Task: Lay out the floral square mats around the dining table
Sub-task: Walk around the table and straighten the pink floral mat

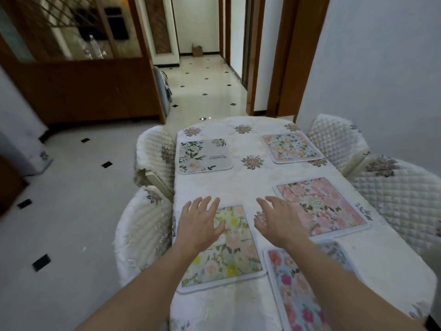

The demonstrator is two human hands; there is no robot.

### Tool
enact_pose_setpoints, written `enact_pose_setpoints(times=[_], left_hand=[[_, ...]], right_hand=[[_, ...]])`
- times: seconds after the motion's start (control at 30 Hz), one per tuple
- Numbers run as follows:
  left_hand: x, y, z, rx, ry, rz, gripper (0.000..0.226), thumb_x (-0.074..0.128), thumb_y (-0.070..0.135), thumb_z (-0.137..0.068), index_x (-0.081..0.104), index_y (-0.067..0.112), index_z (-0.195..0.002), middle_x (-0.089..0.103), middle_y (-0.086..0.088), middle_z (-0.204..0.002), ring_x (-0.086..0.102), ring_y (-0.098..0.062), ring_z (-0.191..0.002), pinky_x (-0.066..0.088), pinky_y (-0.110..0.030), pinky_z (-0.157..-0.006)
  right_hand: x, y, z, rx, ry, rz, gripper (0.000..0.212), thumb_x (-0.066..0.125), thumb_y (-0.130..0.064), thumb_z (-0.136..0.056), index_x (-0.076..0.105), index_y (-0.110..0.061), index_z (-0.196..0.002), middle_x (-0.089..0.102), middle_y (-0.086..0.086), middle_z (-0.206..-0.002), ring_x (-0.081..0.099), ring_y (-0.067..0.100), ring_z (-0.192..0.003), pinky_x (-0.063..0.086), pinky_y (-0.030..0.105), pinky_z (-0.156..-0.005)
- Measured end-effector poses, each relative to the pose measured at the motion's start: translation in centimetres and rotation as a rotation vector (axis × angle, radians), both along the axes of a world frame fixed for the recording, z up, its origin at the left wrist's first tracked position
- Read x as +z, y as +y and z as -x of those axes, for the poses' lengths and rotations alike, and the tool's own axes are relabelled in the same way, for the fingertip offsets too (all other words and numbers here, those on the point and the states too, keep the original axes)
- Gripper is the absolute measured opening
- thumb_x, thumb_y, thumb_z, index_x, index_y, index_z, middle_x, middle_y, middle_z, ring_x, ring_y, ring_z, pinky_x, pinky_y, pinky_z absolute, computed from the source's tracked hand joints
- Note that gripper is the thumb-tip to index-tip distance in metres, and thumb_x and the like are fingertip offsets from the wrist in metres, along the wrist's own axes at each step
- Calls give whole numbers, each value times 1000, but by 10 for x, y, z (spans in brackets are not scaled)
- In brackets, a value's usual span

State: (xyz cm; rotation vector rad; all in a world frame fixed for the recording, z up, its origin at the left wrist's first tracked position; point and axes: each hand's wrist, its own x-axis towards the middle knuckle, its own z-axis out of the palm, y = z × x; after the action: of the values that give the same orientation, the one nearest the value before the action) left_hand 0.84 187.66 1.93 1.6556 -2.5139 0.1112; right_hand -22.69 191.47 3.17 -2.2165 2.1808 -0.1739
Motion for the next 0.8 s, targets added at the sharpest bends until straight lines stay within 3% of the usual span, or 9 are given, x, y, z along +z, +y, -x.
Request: enact_pose_setpoints(times=[0.23, 0.47, 0.8], left_hand=[[7, 45, -48, 171, 18, 35, 67, 37, 60, -88, 41, 25, -144, 51, 0, -143, 47, -22, -128, 39, -41, -101], [18, 77, -112, 340, 49, 101, 55, 44, 57, -82, 57, 25, -125, 65, 2, -118, 59, -22, -107, 48, -41, -88], [19, 94, -244, 564, 45, 64, 62, 36, 59, -90, 43, 24, -141, 54, 0, -138, 48, -23, -124, 40, -40, -100]], right_hand=[[1, 0, -51, 157, -27, 22, 60, 43, -52, -92, 34, -28, -146, 40, 4, -149, 35, 22, -138, 30, 41, -110], [9, -9, -126, 328, -45, 27, 58, 42, -51, -92, 36, -29, -145, 42, 4, -148, 36, 23, -136, 31, 42, -110], [13, -38, -279, 588, -32, 33, 59, 45, -51, -90, 39, -27, -143, 47, 5, -142, 41, 24, -132, 33, 41, -108]])
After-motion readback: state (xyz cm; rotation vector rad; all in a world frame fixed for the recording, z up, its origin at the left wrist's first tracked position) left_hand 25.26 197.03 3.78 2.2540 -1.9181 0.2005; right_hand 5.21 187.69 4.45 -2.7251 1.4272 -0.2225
